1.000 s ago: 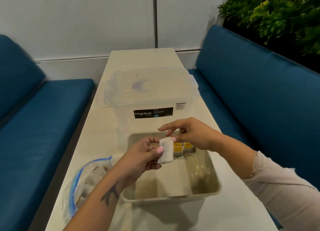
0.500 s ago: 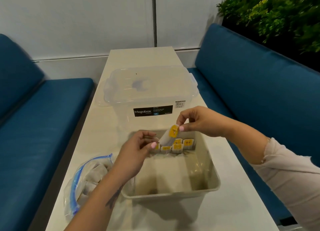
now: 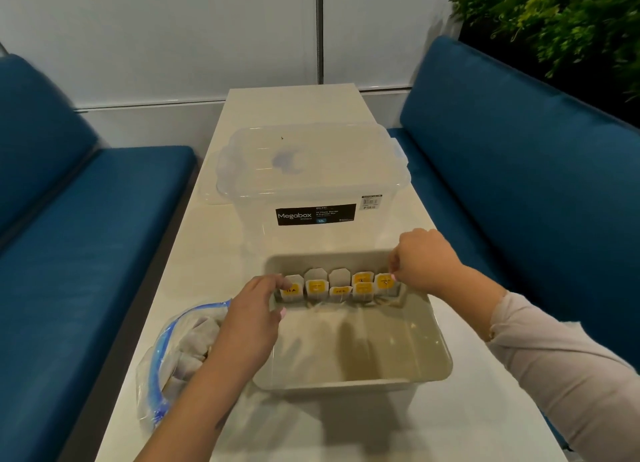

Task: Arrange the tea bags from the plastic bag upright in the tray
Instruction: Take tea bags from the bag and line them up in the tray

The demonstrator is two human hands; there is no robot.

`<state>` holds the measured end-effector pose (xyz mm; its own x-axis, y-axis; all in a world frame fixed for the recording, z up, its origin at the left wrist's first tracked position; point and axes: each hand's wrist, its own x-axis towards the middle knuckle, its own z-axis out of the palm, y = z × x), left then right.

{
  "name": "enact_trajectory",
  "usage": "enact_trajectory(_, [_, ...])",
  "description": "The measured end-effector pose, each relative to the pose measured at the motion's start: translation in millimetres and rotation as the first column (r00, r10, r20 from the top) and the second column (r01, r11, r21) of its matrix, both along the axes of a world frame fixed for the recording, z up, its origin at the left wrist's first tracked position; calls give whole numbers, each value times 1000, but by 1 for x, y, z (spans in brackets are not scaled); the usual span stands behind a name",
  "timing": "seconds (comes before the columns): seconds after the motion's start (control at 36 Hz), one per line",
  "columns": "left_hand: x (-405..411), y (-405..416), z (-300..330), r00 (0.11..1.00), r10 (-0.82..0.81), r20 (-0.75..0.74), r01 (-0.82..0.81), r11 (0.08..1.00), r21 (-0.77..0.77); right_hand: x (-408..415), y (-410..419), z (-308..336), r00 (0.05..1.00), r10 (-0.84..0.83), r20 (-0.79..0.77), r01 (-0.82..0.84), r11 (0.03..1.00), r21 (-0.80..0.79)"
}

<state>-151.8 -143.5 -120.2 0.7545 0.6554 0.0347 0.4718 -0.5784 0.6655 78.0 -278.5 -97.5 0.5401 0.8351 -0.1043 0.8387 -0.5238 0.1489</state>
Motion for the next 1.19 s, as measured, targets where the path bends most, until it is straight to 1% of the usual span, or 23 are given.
enact_trajectory(0.14, [3, -2, 2, 1000, -11, -1, 11, 1000, -11, 2, -2, -11, 999, -14, 52, 14, 1000, -6])
enact_trajectory(0.39, [3, -3, 2, 1000, -21, -17, 20, 1000, -14, 2, -4, -23, 996, -74, 54, 73, 997, 19])
enact_trajectory(0.69, [6, -1, 5, 999, -41, -11, 41, 999, 9, 1, -6, -27, 994, -81, 73, 81, 997, 4])
enact_trajectory(0.81, [7, -2, 6, 999, -44, -24, 45, 999, 26, -1, -7, -25, 996, -66, 64, 65, 998, 17])
enact_trajectory(1.03, [8, -7, 7, 998, -68, -10, 68, 997, 25, -8, -10, -21, 1000, 0, -5, 0, 1000, 17])
enact_trajectory(1.19, [19, -12, 4, 994, -95, -56, 100, 990, 102, -9, -11, -22, 1000, 12, -10, -12, 999, 38])
